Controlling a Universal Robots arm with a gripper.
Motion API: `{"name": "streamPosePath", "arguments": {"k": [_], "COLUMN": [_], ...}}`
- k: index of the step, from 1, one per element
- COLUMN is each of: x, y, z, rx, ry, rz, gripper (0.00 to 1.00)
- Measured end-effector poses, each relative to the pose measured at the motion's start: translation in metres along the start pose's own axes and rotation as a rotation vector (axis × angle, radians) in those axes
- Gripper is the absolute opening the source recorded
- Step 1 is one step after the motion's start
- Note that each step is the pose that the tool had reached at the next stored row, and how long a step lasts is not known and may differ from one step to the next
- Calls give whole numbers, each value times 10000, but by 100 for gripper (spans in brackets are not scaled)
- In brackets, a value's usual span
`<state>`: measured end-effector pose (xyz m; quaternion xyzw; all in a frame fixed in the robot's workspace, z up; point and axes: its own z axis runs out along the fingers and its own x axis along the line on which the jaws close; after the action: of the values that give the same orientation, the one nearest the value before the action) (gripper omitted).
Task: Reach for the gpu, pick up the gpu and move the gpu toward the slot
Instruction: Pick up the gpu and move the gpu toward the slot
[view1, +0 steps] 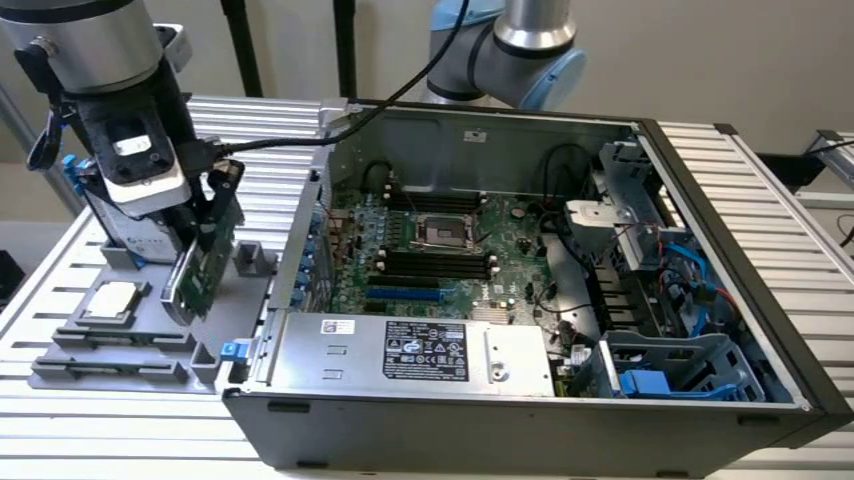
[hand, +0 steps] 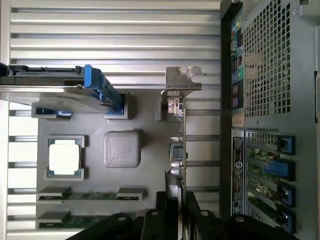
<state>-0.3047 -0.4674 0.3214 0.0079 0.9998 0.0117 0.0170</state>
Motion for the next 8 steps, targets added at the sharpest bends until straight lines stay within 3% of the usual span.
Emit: {"name": "streamPosePath", "arguments": {"k": [8], "x": [-77], "y": [9], "z": [-362], "rx": [-4], "ry": [5], "rz": [-22], "gripper": [26]}}
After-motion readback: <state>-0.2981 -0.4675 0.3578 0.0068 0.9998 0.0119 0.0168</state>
